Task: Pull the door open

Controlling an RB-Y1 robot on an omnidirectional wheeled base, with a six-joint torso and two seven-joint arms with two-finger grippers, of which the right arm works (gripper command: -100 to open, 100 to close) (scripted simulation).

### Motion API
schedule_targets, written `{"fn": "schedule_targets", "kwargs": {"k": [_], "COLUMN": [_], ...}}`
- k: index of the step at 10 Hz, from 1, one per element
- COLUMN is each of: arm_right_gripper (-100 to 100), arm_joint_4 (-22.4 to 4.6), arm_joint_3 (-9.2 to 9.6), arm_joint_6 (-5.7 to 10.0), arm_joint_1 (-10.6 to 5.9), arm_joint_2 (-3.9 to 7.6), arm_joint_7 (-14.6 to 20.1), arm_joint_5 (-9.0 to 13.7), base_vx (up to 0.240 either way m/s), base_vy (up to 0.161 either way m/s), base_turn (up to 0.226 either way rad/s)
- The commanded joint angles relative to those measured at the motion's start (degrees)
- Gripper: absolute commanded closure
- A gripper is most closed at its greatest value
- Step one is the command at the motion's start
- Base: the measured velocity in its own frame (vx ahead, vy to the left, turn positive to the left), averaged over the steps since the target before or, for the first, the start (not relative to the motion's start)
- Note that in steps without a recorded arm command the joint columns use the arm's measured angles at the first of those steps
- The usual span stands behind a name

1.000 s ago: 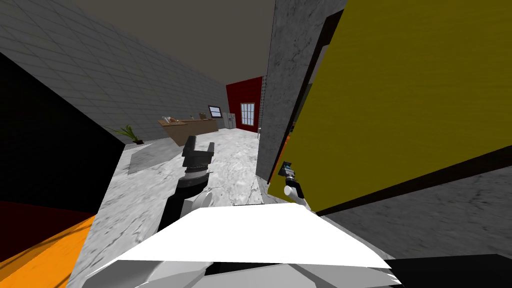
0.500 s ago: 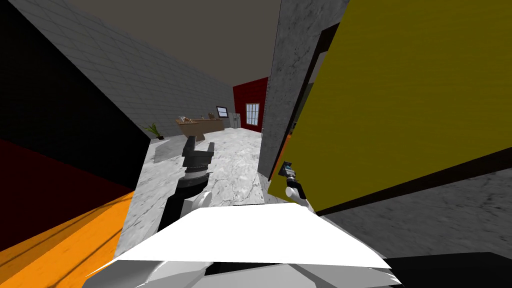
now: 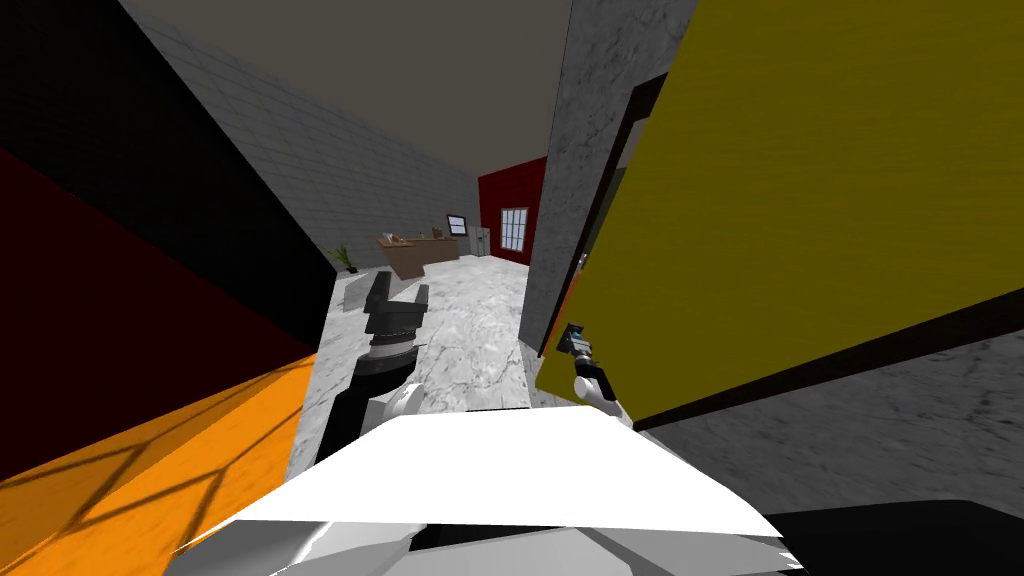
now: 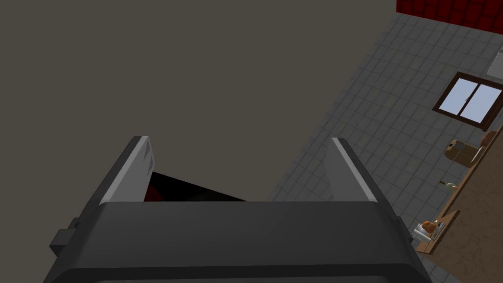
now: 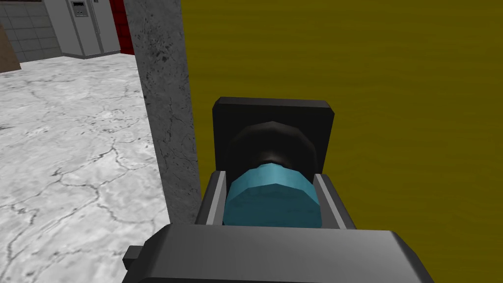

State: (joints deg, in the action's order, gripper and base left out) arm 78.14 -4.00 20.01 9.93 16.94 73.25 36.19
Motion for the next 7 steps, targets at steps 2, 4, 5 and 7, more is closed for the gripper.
{"fn": "schedule_targets", "kwargs": {"k": [2, 4, 5, 7], "arm_right_gripper": [100, 100, 100, 100], "arm_joint_4": [0.22, 0.83, 1.10, 1.81], "arm_joint_3": [0.48, 2.00, 2.49, 3.81], "arm_joint_6": [0.18, 0.67, 0.89, 1.48], "arm_joint_1": [0.18, 1.22, 1.56, 2.50], "arm_joint_2": [0.57, 1.89, 2.39, 3.74], "arm_joint_7": [0.59, 1.98, 2.46, 3.76], "arm_joint_5": [0.03, -0.07, -0.10, -0.18], "base_vx": [-0.169, -0.183, -0.243, -0.246], "base_vy": [-0.030, -0.038, -0.026, -0.039], "base_turn": [0.088, 0.143, 0.113, 0.137]}}
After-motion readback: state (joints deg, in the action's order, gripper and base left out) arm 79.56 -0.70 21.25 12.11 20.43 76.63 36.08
